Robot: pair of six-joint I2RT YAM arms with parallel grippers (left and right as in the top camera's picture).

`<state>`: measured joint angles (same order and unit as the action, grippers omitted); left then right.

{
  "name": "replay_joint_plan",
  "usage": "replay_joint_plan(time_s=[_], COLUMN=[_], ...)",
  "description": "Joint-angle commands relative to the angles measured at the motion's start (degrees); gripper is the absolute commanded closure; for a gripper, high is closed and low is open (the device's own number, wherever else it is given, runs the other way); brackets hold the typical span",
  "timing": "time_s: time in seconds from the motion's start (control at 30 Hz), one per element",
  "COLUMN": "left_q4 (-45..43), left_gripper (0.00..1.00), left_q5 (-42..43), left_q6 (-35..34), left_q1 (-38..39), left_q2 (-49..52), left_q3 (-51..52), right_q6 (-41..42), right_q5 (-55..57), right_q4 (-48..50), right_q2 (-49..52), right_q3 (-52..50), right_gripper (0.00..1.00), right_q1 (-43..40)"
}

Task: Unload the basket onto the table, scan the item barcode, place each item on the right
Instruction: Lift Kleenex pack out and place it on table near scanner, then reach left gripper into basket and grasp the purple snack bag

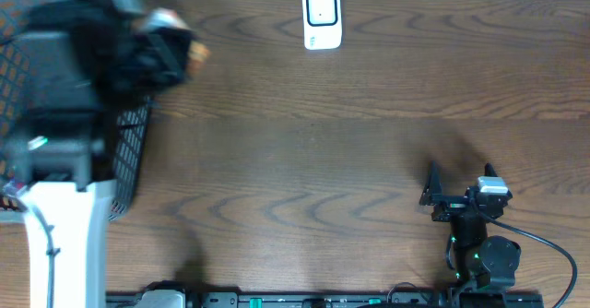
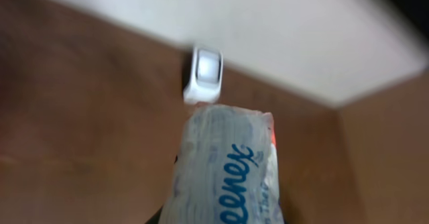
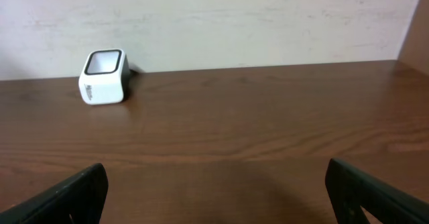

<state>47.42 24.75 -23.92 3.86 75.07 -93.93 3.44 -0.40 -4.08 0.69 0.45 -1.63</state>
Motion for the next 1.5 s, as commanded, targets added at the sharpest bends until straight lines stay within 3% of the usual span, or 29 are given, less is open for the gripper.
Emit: replay_joint_plan(time_s=[0.0,0.23,0.6,0.63,0.73,0.77,0.83,1.17,1.37,1.47], left_q4=[1.84,1.09,-3.89,-4.09,-4.28,-4.2,-4.02,-4.0,-3.5,-1.38], left_gripper=[0.92,0.93,0.91,0.87,0.52,0.45,0.41,0.41,0.4,0.32], left_q5=[-11.76,-15.39,-14.93,-14.95,-14.88,-14.91,-14.86,-4.81,-4.85,-6.12], left_q6=[1.66,1.57,-3.58,-4.09,-4.48,-4.46,-4.2,-0.09,1.09,3.32], left_q1=[10.12,21.94,26.32,26.34,26.4,26.4,26.38,23.93,14.16,5.05], left_q2=[4.57,19.98,41.4,42.34,44.44,44.54,44.46,34.73,19.37,11.76], left_q3=[-0.04,-0.04,-0.02,-0.04,-0.04,-0.04,-0.04,-2.71,-3.63,-3.63], right_q6=[0.59,0.59,0.59,0.59,0.59,0.59,0.59,0.59,0.59,0.59], right_q5=[0.09,0.09,0.09,0.09,0.09,0.09,0.09,0.09,0.09,0.09], right_q4=[-0.22,-0.22,-0.22,-0.22,-0.22,-0.22,-0.22,-0.22,-0.22,-0.22], right_q2=[-0.31,-0.31,-0.31,-0.31,-0.31,-0.31,-0.31,-0.31,-0.31,-0.31], right_q3=[-0.13,-0.13,-0.13,-0.13,-0.13,-0.13,-0.13,-0.13,-0.13,-0.13], right_gripper=[0.01,0.01,0.01,0.01,0.01,0.01,0.01,0.01,0.01,0.01], right_q1=[0.55,0.55,0.55,0.55,0.55,0.55,0.55,0.55,0.55,0.55])
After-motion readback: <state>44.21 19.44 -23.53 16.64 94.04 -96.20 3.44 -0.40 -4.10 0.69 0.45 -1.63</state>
